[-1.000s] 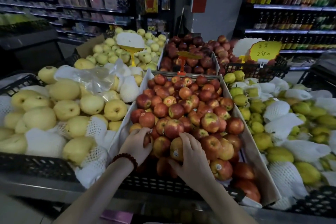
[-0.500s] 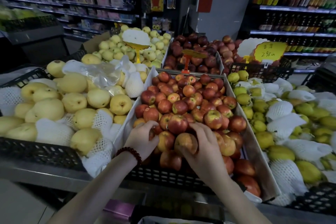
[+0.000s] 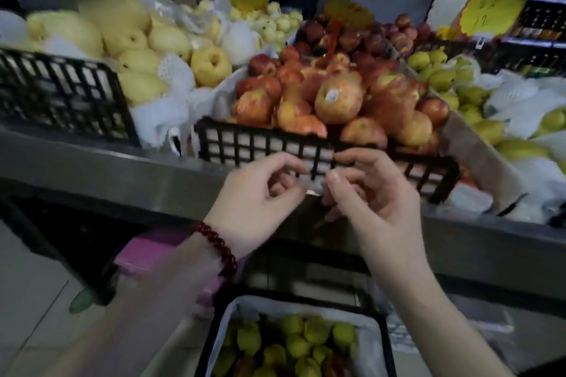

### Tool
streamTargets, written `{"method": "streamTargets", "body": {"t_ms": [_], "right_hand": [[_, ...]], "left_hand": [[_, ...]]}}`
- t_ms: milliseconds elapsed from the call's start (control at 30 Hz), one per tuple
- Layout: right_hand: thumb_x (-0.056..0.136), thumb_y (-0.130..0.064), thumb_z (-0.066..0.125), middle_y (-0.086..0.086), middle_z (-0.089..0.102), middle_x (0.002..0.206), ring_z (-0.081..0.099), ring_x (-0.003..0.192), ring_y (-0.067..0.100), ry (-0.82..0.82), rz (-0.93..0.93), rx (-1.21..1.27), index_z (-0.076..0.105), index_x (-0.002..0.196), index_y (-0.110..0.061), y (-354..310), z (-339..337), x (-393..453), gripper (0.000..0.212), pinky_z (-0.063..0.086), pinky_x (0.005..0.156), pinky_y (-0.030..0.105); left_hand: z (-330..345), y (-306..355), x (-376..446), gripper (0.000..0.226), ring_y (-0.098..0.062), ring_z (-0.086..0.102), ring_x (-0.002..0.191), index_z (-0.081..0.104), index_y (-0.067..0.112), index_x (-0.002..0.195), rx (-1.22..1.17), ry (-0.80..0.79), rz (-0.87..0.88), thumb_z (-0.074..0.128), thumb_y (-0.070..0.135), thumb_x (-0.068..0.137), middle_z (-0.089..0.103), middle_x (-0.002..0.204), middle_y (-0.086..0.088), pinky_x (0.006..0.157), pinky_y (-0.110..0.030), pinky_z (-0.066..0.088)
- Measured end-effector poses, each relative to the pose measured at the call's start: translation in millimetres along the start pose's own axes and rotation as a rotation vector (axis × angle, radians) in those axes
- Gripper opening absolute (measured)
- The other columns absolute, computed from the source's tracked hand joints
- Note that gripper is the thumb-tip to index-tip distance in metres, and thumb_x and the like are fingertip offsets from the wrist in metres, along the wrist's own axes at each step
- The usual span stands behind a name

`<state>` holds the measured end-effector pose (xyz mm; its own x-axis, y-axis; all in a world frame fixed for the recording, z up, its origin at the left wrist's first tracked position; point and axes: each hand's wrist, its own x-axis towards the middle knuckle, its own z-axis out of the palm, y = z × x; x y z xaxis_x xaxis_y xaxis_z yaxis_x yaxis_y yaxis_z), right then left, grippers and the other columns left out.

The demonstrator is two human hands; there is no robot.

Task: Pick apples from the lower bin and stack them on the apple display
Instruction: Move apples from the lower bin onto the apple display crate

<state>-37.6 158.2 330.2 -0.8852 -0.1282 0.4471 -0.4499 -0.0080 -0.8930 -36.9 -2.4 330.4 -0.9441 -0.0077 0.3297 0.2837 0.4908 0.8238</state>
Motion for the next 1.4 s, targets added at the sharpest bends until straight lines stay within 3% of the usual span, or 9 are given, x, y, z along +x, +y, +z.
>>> {"method": "streamTargets", "body": {"t_ms": [233,367,433,633,767,900,1033,1200,1400], "right_hand": [[0.089,-0.006,0.063,0.025,0.063,0.078,0.059,0.061,0.013,-0.034,0.068,-0.012,0.06,0.103,-0.002,122.4,-2.5,-108.7,0.015,0.05,0.053,0.019],[0.084,-0.019,0.066,0.017,0.064,0.077,0.057,0.063,0.029,-0.019,0.164,-0.07,0.062,0.1,-0.014,189.0,-12.7,-162.1,0.017,0.053,0.055,0.033],[0.084,-0.02,0.066,0.018,0.063,0.077,0.056,0.067,0.039,-0.017,0.2,-0.085,0.063,0.099,-0.016,213.1,-18.3,-183.1,0.016,0.051,0.055,0.046],[0.086,-0.008,0.068,0.016,0.066,0.078,0.056,0.066,0.03,-0.012,0.304,-0.145,0.064,0.097,-0.015,251.8,-34.5,-222.1,0.014,0.049,0.059,0.051],[0.085,-0.009,0.068,0.009,0.066,0.078,0.055,0.062,0.013,0.001,0.354,-0.149,0.064,0.096,-0.017,262.7,-49.2,-235.5,0.014,0.049,0.06,0.037],[0.086,-0.01,0.068,0.004,0.061,0.072,0.052,0.066,0.015,0.042,0.447,-0.114,0.063,0.098,-0.015,276.2,-68.1,-254.0,0.015,0.046,0.062,0.04],[0.083,-0.015,0.073,0.007,0.061,0.075,0.055,0.065,0.009,0.034,0.531,-0.195,0.062,0.097,-0.017,297.3,-86.0,-283.2,0.018,0.044,0.056,0.011],[0.076,-0.024,0.078,-0.005,0.063,0.072,0.059,0.068,0.015,-0.013,0.651,-0.501,0.059,0.091,-0.021,334.5,-91.7,-320.7,0.024,0.043,0.057,0.008],[0.071,-0.043,0.077,-0.002,0.058,0.093,0.056,0.086,0.019,-0.09,0.568,-0.772,0.053,0.105,-0.018,363.9,-77.2,-343.9,0.048,0.04,0.064,0.017]], "left_hand": [[64.8,-119.0,-87.9,0.011,-0.016,0.062,0.068,0.071,0.023,0.089,0.131,-0.14,-0.096,0.063,0.02,0.083,0.071,0.079,0.0,0.064,-0.021,0.048],[113.5,-185.0,-133.0,0.01,-0.01,0.059,0.063,0.07,0.024,0.088,0.132,-0.205,-0.196,0.062,0.021,0.083,0.063,0.067,0.007,0.061,-0.028,0.051],[133.0,-210.5,-149.3,0.009,-0.002,0.053,0.056,0.07,0.024,0.087,0.151,-0.235,-0.23,0.062,0.022,0.083,0.06,0.064,0.008,0.053,-0.018,0.046],[161.7,-244.9,-175.5,0.012,0.008,0.053,0.054,0.071,0.024,0.085,0.201,-0.301,-0.326,0.06,0.02,0.083,0.062,0.072,0.01,0.052,-0.005,0.039],[178.5,-250.7,-180.2,0.013,-0.002,0.054,0.065,0.071,0.023,0.09,0.2,-0.382,-0.371,0.061,0.021,0.081,0.062,0.077,0.013,0.071,-0.018,0.044],[224.6,-272.0,-199.7,0.026,-0.018,0.06,0.094,0.067,0.02,0.104,0.393,-0.711,-0.419,0.064,0.034,0.081,0.066,0.101,-0.003,0.075,-0.019,0.046],[262.1,-299.0,-235.3,0.066,-0.03,0.051,0.122,0.048,0.028,0.13,0.724,-1.119,-0.556,0.057,0.063,0.074,0.052,0.136,-0.009,0.102,-0.042,0.043],[273.7,-305.4,-249.3,0.068,-0.034,0.049,0.121,0.049,0.035,0.127,0.747,-0.994,-0.64,0.062,0.063,0.067,0.045,0.134,-0.009,0.098,-0.042,0.046],[254.7,-307.1,-240.5,0.046,-0.021,0.061,0.093,0.063,0.024,0.087,0.532,-0.831,-0.535,0.069,0.054,0.054,0.066,0.101,-0.005,0.073,-0.031,0.051]]}}
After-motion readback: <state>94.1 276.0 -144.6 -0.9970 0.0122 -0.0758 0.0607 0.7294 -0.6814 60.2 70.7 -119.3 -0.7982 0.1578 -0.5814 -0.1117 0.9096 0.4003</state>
